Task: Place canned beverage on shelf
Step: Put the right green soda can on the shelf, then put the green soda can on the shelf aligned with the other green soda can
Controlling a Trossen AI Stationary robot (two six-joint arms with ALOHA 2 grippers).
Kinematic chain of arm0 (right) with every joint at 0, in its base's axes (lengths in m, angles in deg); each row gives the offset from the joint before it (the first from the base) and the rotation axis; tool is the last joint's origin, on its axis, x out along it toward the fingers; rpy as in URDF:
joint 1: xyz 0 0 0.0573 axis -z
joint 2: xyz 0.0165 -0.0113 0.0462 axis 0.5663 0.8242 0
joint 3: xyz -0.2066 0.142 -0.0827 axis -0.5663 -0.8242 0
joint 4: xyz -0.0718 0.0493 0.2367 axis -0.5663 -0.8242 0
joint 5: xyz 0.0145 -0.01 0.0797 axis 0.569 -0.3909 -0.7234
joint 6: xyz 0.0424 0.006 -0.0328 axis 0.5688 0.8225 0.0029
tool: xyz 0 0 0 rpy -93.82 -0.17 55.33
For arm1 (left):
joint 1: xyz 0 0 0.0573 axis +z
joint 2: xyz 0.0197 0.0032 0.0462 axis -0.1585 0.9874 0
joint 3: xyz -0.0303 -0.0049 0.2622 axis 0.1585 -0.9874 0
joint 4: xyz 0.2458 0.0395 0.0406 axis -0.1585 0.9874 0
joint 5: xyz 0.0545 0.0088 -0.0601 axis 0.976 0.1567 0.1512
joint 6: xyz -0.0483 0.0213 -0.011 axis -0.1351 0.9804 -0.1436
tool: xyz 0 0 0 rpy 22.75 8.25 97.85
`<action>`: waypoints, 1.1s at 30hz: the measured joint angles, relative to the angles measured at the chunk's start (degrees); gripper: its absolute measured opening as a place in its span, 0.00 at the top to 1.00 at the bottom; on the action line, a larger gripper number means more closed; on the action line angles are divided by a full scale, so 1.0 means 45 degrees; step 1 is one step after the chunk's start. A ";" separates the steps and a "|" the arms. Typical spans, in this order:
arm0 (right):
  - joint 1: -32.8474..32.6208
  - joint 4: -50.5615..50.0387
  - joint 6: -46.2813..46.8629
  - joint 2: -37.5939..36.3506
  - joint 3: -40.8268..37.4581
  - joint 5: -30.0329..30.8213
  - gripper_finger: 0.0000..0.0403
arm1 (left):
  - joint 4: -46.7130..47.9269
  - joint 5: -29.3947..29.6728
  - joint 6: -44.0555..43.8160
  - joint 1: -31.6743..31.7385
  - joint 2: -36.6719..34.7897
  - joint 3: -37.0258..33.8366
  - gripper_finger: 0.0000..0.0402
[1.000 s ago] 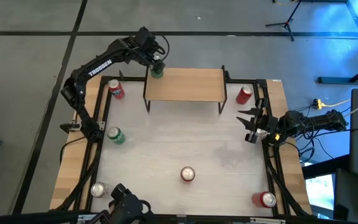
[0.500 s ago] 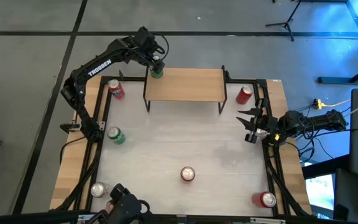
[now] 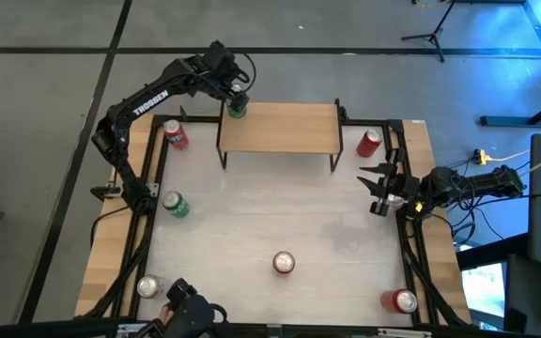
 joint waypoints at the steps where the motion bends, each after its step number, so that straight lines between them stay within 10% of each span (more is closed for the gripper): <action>1: 0.0000 0.0000 0.0000 -0.0003 0.0000 0.0000 0.74 | 0.0008 0.0001 0.0000 0.0000 -0.0039 0.0000 0.11; 33: -0.0005 0.0005 0.0053 -0.0003 0.0000 -0.0024 0.74 | 0.4245 -0.0265 -0.0777 -0.2707 -0.4602 0.0019 0.12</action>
